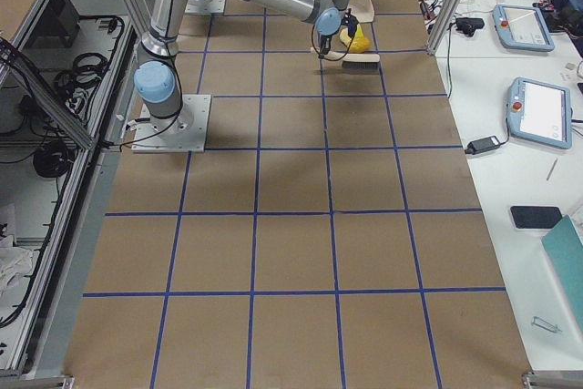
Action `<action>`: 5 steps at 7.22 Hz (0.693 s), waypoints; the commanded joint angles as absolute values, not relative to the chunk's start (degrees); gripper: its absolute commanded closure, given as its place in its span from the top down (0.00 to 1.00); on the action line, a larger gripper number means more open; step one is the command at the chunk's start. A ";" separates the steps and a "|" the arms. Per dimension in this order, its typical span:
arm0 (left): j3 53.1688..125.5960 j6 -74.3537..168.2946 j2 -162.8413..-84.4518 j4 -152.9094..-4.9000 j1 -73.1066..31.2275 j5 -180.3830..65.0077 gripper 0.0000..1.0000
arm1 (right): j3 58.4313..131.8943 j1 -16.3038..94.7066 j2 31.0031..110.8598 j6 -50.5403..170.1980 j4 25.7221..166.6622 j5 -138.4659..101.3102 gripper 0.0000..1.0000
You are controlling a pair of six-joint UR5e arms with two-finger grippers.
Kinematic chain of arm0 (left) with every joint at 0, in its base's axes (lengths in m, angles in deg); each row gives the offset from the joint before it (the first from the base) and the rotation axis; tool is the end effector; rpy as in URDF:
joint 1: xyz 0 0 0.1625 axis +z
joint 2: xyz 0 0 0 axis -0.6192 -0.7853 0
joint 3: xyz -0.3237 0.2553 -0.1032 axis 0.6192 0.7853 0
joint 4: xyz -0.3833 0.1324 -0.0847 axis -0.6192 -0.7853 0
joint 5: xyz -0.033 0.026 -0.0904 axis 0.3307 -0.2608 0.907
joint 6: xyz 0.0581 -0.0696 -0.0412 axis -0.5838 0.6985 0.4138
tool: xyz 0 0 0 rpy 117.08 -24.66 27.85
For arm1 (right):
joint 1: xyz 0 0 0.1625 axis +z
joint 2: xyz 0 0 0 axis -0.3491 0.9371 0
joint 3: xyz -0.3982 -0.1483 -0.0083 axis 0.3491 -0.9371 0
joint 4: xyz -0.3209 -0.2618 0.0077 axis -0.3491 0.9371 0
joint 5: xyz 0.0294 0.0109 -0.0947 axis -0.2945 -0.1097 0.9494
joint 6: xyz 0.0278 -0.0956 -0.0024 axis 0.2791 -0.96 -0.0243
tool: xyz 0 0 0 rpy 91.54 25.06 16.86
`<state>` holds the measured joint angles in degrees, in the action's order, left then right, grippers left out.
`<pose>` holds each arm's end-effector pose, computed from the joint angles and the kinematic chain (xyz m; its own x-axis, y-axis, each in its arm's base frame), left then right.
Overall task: Sweep and dump trash into bin
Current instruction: 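Carry the brush with the right gripper toward the trash pieces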
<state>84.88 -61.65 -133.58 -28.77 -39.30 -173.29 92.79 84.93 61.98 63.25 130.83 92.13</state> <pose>0.0185 -0.6697 0.2574 -0.1488 0.9880 0.0420 0.9870 0.1458 0.0683 0.2998 -0.5730 0.2266 -0.9966 0.0815 0.0116 0.0823 0.9854 0.1492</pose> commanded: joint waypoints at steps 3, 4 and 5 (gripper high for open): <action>84.81 -60.93 -133.85 -28.28 -40.49 -174.76 0.21 | 88.85 90.39 58.88 73.27 131.33 88.21 0.00; 84.81 -60.92 -133.85 -28.28 -40.49 -174.76 0.21 | 85.87 91.62 57.30 76.26 131.24 87.25 0.00; 84.81 -60.92 -133.85 -28.28 -40.49 -174.76 0.21 | 83.49 92.76 56.07 78.46 130.98 85.93 0.00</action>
